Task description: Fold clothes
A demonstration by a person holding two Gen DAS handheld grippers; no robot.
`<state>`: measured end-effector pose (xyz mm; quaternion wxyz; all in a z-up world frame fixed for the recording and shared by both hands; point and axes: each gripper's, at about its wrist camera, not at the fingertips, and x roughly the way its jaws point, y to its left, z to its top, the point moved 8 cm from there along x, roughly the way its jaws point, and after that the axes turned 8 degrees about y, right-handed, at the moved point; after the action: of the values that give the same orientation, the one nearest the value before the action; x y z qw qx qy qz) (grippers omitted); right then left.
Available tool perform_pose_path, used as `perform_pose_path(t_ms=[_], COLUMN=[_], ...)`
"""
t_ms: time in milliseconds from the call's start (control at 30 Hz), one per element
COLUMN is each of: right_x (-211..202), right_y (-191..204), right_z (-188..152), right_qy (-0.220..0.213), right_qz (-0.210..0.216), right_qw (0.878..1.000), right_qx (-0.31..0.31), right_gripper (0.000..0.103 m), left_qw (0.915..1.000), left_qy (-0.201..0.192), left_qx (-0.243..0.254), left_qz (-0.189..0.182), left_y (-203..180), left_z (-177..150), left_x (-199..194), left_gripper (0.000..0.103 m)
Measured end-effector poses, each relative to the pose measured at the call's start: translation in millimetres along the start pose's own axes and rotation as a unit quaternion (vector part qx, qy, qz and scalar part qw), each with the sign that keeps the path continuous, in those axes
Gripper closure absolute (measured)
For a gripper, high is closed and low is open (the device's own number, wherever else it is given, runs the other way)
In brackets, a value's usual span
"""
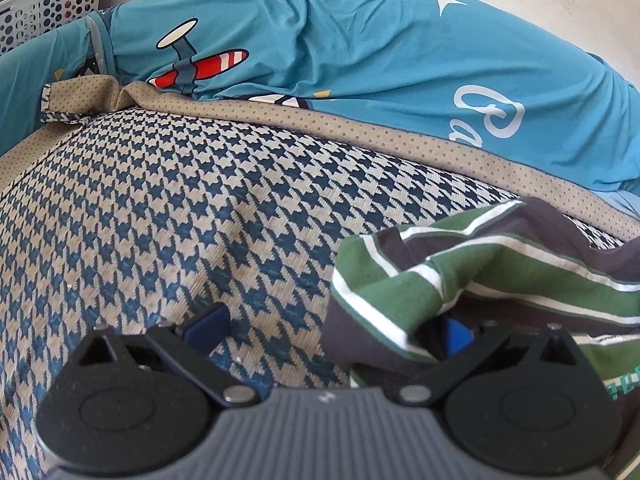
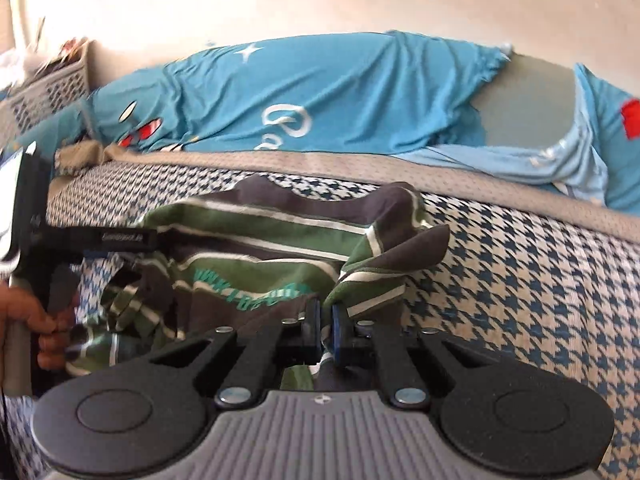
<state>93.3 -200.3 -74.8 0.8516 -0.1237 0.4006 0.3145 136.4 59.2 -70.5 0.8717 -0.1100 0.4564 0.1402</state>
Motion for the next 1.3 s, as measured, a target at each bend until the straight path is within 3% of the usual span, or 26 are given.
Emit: perform_pose_path(t_ms=[233, 333, 400, 467, 533, 767, 1000, 1167, 1300], right_x=[18.7, 16.7, 10.5, 2.7, -5.3, -24.8, -38.1, -26.8, -16.9], right_y=[54.3, 60.8, 59.5, 57.9, 54.8, -1.1, -58.2, -79.8, -80.3], right_z=[-25.0, -25.1, -20.4, -14.8, -9.7, 7.8, 12.4, 3.7, -3.0], right_qy=[0.014, 0.012, 0.014, 0.021, 0.018, 0.0, -0.01, 0.018, 0.029], right_qz=[-0.044, -0.044, -0.013, 0.046, 0.067, 0.039, 0.01, 0.031, 0.037], right_qw=[0.988, 0.985, 0.99, 0.993, 0.994, 0.999, 0.997, 0.988, 0.984], right_qx=[-0.147, -0.166, -0.142, -0.107, -0.086, -0.007, 0.082, 0.152, 0.175], right_gripper=[0.091, 0.084, 0.084, 0.083, 0.081, 0.08, 0.078, 0.067, 0.046], left_qw=[1.0, 1.0, 1.0, 1.0, 1.0, 1.0, 1.0, 1.0, 0.9999], left_qy=[0.001, 0.002, 0.002, 0.003, 0.003, 0.004, 0.003, 0.003, 0.003], left_qx=[0.008, 0.007, 0.008, 0.008, 0.008, 0.007, 0.01, 0.01, 0.01], left_qz=[0.002, 0.001, 0.0, 0.0, -0.001, -0.002, 0.0, 0.0, 0.0], left_y=[-2.9, -2.8, -2.7, -2.9, -2.8, -2.7, -3.0, -4.3, -4.1], left_z=[-2.4, -2.2, -2.0, -2.0, -2.0, -2.1, -2.1, -2.2, -2.4], left_x=[0.4, 0.4, 0.3, 0.1, 0.0, -0.4, 0.2, 0.8, 0.7], left_gripper=[0.0, 0.0, 0.0, 0.0, 0.0, 0.0, 0.0, 0.0, 0.0])
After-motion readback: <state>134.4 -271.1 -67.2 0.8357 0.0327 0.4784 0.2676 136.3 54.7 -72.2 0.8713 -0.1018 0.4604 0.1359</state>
